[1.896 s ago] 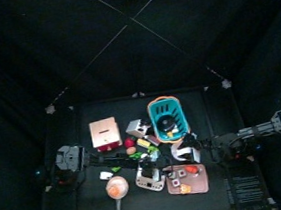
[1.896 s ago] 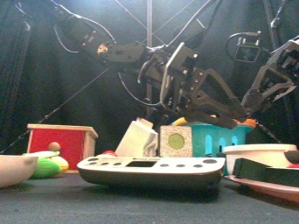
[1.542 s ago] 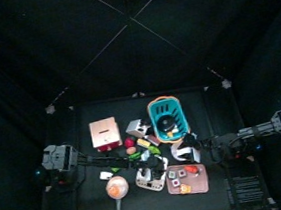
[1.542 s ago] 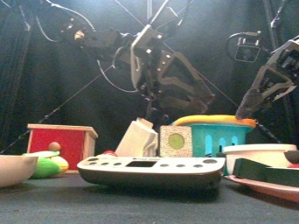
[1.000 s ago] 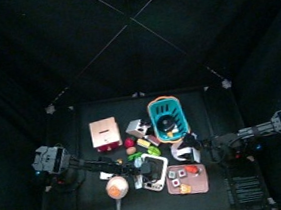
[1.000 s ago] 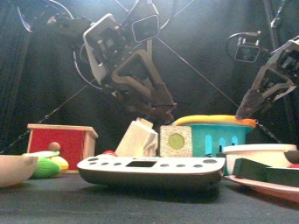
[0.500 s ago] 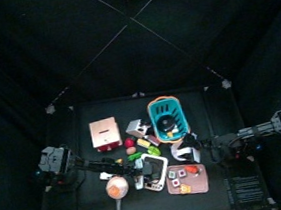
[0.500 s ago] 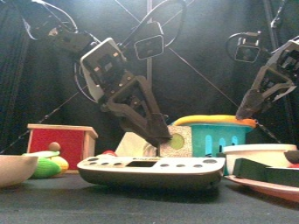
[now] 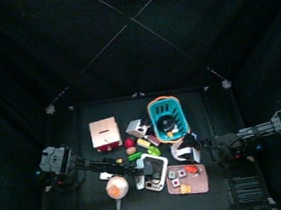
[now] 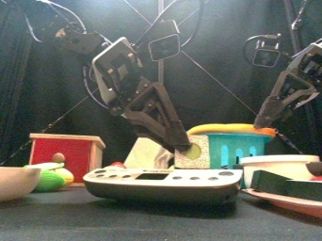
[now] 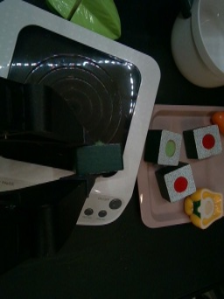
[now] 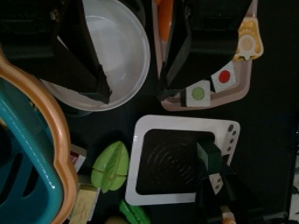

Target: Grab piece of green sushi off stove

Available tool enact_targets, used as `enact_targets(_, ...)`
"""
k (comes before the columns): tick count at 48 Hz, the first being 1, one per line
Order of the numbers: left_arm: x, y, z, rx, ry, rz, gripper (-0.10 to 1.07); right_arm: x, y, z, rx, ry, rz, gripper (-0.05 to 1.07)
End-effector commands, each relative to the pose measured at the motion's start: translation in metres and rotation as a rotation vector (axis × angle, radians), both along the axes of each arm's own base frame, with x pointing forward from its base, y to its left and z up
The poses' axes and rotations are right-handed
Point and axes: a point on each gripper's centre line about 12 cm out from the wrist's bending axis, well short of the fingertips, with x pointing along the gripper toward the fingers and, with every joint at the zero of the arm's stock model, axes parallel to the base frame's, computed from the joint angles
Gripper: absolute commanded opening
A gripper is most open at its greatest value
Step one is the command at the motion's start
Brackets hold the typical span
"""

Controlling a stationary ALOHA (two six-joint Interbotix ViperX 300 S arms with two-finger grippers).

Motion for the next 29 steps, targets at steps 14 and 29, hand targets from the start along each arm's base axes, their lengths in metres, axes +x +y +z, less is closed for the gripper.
enact_targets(14,0.014,-0.002,0.038,-0.005,-0.110,-0.012,0.60,0.003,0.000,0.005,0.000,-0.021,0.001,0.84)
enact_targets(29,0.016,-0.003,0.037,0.005,-0.115,-0.022,0.60,0.003,0.000,0.006,0.000,-0.023,0.001,0.84)
